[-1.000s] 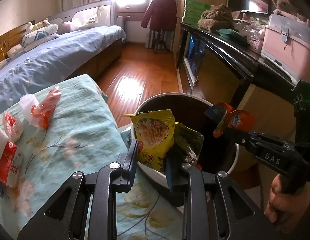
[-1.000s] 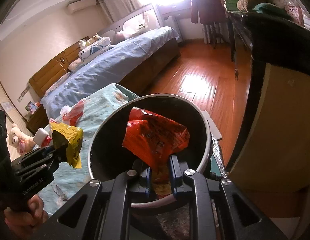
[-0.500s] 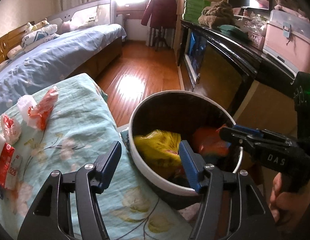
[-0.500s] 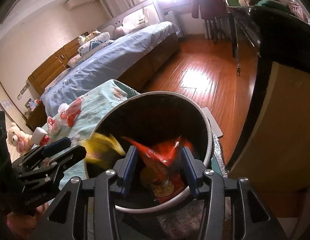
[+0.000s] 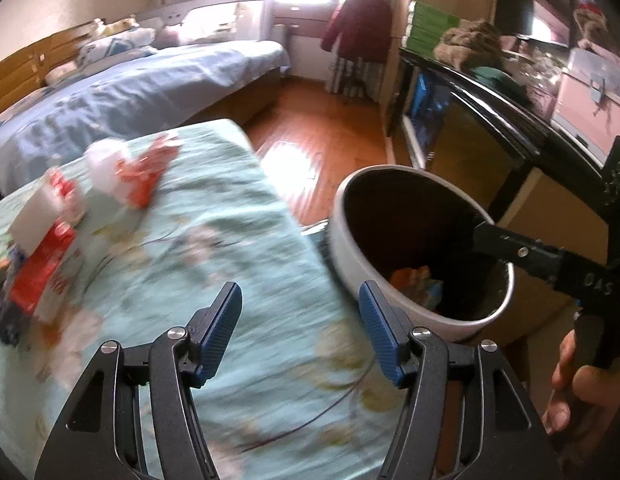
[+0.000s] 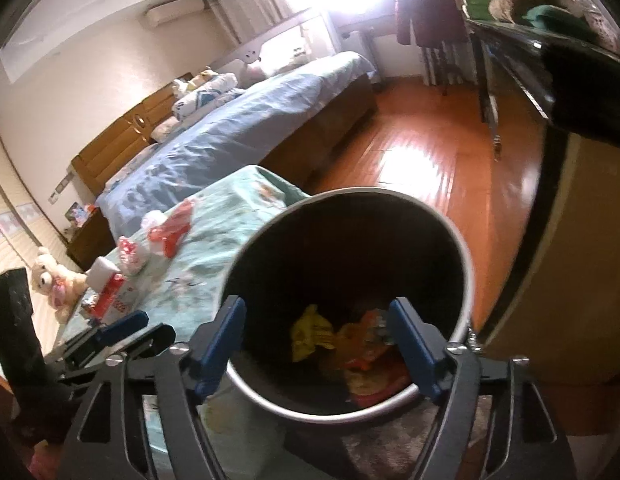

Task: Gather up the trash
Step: 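Move both tools back over the bed toward the remaining trash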

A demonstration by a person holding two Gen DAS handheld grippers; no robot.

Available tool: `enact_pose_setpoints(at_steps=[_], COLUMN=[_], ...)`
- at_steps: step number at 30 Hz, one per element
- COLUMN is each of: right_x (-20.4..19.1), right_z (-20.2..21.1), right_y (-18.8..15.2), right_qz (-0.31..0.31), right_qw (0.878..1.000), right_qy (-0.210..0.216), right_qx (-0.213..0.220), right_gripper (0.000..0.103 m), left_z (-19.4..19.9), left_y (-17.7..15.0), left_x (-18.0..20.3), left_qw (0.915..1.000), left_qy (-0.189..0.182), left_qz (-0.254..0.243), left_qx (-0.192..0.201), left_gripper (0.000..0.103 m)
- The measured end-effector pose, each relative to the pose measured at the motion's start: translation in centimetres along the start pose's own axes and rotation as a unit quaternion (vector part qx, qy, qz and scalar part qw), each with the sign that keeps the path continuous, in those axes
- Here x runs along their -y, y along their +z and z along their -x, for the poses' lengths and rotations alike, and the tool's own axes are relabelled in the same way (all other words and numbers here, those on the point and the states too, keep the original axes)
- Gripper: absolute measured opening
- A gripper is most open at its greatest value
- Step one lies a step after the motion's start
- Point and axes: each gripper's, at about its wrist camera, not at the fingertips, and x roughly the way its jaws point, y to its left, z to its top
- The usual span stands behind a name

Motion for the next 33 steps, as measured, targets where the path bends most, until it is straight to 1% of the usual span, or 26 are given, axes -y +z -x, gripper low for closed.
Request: enact_pose_setpoints(at_steps=[3,8,19,25,33], right_x=[-1.3,-4.1,-9.9,-12.7,-15.3], right_z=[-0.3,-1.5,-3.4,-4.6,-6.0], right_y=[-0.3,-1.0,-2.7,-3.6,-4.9], right_qz=[0.007,0.024,0.068,0.086,0.104], right_qw=[1.000,0.999,0.993,0.990,0.986], right_qy=[0.014,0.037,0.080,0.094,0.105], right_qx=[-0.001,-0.014,-0.047,-0.061,-0.079], right_gripper=[0.082,0.082,0.082,0.083,0.083], left_z=[0.6,2.0,4.8,5.9,6.7], left_y=[-0.8,-2.4,-5.4,-6.2,-7.2], left_x=[-1.9,-5.2,-12.3,-15.0,-18.6], left_qw=[0.9998,0.9980,0.9896,0.9849,0.9776], left_qy=[0.014,0.042,0.092,0.109,0.140], left_qz=[0.017,0.047,0.111,0.134,0.157], left_qx=[-0.001,0.001,0.008,0.012,0.015], left_gripper=[0.062,0.062,0.062,0.062,0.062])
